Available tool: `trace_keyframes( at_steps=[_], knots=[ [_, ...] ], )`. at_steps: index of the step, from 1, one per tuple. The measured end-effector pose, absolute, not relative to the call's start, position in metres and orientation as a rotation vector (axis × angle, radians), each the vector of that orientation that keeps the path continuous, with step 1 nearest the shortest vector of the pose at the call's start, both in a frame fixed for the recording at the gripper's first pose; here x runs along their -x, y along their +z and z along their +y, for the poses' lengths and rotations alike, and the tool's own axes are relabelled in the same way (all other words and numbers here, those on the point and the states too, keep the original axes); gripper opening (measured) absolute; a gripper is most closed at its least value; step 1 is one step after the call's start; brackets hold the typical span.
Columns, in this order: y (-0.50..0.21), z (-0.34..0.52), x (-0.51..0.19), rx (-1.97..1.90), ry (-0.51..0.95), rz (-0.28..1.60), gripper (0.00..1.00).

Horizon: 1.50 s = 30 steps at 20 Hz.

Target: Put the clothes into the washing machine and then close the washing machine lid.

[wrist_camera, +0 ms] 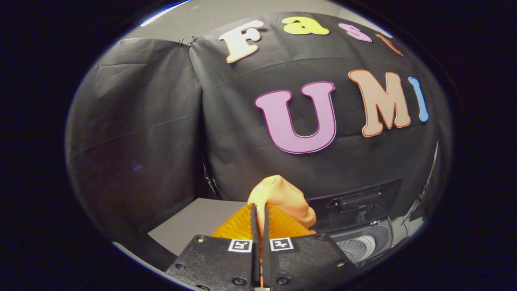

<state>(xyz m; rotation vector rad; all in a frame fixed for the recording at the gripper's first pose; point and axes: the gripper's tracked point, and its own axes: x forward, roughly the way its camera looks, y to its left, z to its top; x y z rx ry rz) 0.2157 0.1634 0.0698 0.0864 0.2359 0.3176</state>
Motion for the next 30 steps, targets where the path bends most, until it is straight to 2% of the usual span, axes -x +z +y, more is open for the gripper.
trace_keyframes(
  at_steps=[9, 14, 20, 30],
  knots=[
    [0.110, 0.079, -0.219, -0.054, 0.238, 0.117, 0.02],
    [0.087, 0.030, -0.229, -0.019, 0.173, 0.128, 0.02],
    [0.010, -0.023, -0.251, -0.032, 0.118, 0.207, 0.02],
    [-0.171, -0.070, -0.283, -0.119, 0.051, 0.437, 0.02]
  ],
)
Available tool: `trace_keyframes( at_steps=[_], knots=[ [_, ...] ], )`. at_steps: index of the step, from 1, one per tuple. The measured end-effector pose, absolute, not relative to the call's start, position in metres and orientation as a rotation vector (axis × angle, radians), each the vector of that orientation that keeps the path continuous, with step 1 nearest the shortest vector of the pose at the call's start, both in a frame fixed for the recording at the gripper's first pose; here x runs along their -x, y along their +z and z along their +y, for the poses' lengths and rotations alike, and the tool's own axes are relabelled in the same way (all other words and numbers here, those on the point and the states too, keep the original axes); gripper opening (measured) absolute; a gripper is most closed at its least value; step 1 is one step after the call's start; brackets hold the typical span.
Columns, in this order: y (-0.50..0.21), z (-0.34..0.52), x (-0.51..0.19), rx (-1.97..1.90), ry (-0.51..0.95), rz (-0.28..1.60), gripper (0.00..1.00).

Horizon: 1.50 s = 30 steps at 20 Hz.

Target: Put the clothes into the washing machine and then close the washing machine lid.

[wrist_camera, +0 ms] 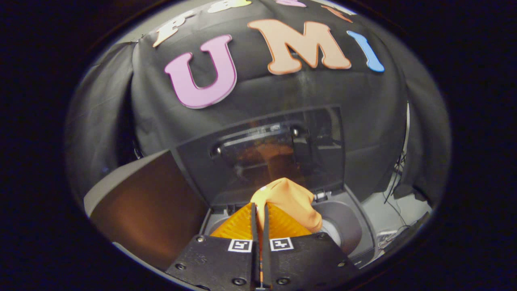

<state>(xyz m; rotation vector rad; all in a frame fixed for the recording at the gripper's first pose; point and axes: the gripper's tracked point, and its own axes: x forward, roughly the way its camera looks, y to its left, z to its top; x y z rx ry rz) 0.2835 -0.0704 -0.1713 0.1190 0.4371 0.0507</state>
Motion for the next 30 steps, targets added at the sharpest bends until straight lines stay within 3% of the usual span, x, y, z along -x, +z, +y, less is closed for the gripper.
trace_keyframes(
  at_steps=[5, 17, 18, 25, 30],
  knots=[
    [-0.240, -0.070, -0.285, -0.105, 0.025, 0.566, 0.02],
    [-0.307, -0.086, -0.261, -0.080, -0.104, 0.862, 0.07],
    [-0.307, -0.087, -0.261, -0.080, -0.111, 0.859, 0.15],
    [-0.301, -0.078, -0.249, -0.057, -0.085, 0.846, 1.00],
    [-0.262, -0.071, -0.233, -0.043, -0.060, 0.793, 0.99]
  ],
)
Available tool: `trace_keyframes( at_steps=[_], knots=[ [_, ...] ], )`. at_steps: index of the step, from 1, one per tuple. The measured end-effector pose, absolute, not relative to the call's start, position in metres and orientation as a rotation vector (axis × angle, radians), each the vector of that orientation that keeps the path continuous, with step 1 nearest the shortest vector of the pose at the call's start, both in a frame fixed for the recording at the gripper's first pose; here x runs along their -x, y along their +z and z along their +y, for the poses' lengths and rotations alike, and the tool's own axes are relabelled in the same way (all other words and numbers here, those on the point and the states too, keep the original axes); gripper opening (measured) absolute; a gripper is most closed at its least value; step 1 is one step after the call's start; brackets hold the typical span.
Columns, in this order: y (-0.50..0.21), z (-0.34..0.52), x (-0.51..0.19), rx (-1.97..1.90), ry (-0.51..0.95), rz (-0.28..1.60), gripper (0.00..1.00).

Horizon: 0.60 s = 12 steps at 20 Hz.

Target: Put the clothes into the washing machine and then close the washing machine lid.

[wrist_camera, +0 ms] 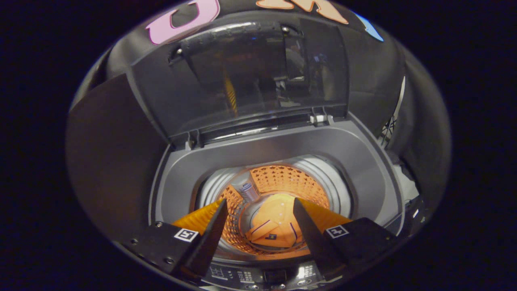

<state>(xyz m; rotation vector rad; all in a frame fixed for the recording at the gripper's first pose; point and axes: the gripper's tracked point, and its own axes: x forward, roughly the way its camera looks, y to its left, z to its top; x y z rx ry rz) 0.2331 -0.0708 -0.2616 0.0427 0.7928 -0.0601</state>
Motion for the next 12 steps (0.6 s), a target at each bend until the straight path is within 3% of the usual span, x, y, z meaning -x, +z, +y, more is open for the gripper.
trace_keyframes(
  at_steps=[12],
  knots=[
    [-0.122, -0.072, -0.203, 0.027, -0.091, 0.564, 0.98]
  ],
)
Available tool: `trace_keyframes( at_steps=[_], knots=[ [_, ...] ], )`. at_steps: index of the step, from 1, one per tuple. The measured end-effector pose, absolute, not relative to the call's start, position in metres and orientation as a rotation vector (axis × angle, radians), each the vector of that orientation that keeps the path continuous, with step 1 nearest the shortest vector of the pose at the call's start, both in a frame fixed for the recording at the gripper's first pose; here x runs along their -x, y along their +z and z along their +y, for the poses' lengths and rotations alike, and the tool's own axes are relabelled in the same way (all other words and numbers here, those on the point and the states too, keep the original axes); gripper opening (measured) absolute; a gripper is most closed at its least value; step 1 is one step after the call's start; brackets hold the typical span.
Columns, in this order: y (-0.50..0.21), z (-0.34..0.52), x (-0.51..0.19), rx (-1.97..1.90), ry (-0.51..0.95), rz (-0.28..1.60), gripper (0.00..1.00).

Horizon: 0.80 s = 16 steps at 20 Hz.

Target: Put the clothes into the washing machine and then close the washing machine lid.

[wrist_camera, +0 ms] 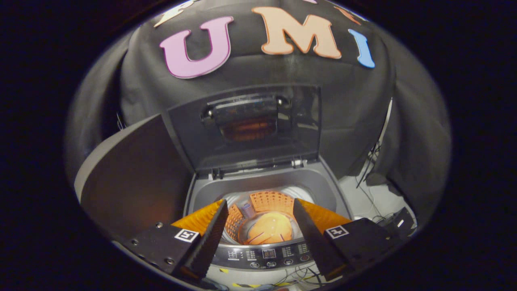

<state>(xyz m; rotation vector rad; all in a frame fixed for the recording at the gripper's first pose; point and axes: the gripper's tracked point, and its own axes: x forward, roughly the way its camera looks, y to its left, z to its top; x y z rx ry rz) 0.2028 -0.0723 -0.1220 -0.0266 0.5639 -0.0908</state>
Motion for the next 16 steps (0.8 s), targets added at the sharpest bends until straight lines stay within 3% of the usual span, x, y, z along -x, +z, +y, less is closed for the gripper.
trace_keyframes(
  at_steps=[8, 16],
  knots=[
    [0.004, -0.044, -0.220, 0.095, -0.072, 0.264, 0.98],
    [0.048, -0.025, -0.243, 0.095, -0.057, 0.166, 0.97]
  ],
)
